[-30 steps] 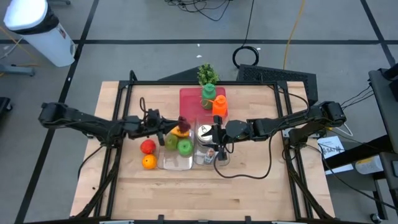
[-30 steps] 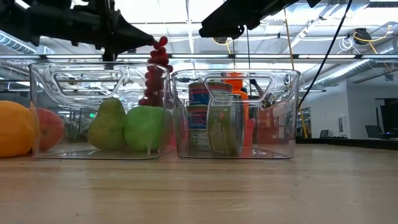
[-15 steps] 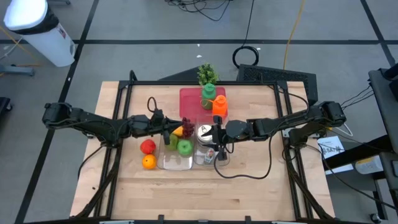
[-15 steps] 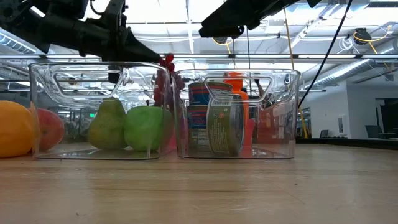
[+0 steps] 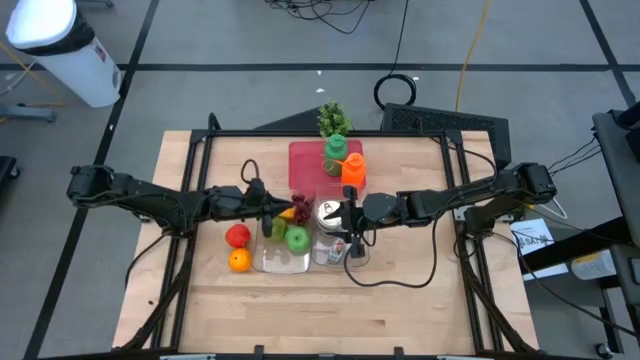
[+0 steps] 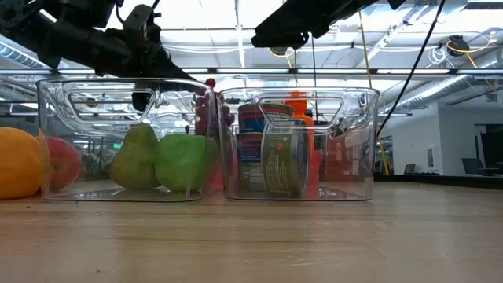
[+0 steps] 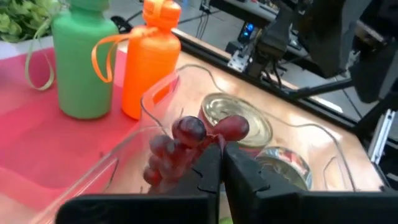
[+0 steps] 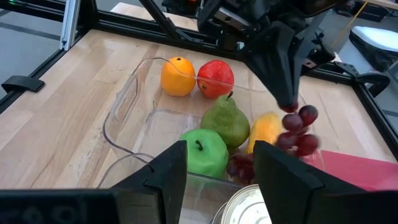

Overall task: Pick & Place Food Item
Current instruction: Put the red grapes into the left transparent bin

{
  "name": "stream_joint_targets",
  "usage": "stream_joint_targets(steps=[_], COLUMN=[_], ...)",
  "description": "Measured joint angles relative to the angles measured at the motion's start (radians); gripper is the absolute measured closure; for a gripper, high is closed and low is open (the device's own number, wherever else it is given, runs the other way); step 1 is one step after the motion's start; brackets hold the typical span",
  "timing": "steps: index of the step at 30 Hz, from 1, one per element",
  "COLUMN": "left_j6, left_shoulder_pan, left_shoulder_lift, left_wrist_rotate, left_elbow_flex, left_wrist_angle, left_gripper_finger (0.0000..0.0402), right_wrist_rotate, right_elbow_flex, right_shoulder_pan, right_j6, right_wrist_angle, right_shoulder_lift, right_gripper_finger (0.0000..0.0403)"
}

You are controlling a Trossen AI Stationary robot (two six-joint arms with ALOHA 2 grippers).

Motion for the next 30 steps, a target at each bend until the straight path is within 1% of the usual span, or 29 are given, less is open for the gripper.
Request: stream_joint_targets(steps=[3, 8, 15, 20, 27, 30], left_j6=[0.0, 0.007, 0.02, 0.008, -0.013, -0.042], left_shoulder_pan=[0.0, 0.0, -0.001, -0.001, 0.001, 0.014], left_shoulder_lift=[-0.007, -0.071, -0.148, -0.144, -0.083, -0.052], left_wrist_rotate=[0.006, 0.008, 0.008, 0.008, 0.007, 0.005], left_elbow_flex=[0.0, 0.0, 0.0, 0.0, -0.001, -0.001], left_wrist_angle=[-0.019, -0.045, -0.127, -0.153, -0.151, -0.151], left_gripper_finger=[0.0394, 0.037, 0.0367, 0.0367, 0.0365, 0.0351], right_wrist_rotate=[0.0, 0.0, 0.0, 0.0, 0.0, 0.0], right_elbow_flex=[0.0, 0.0, 0.0, 0.0, 0.0, 0.0], right_shoulder_pan=[0.0, 0.0, 0.0, 0.0, 0.0, 0.0], right_j6=[0.0, 0.0, 0.0, 0.0, 0.0, 0.0], right_wrist_angle=[-0.001, -0.007, -0.006, -0.006, 0.0, 0.001], right_shoulder_lift=[0.0, 0.0, 0.0, 0.0, 0.0, 0.0], right_gripper_finger=[0.0234, 0.0234, 0.0234, 0.0234, 0.0234, 0.0234])
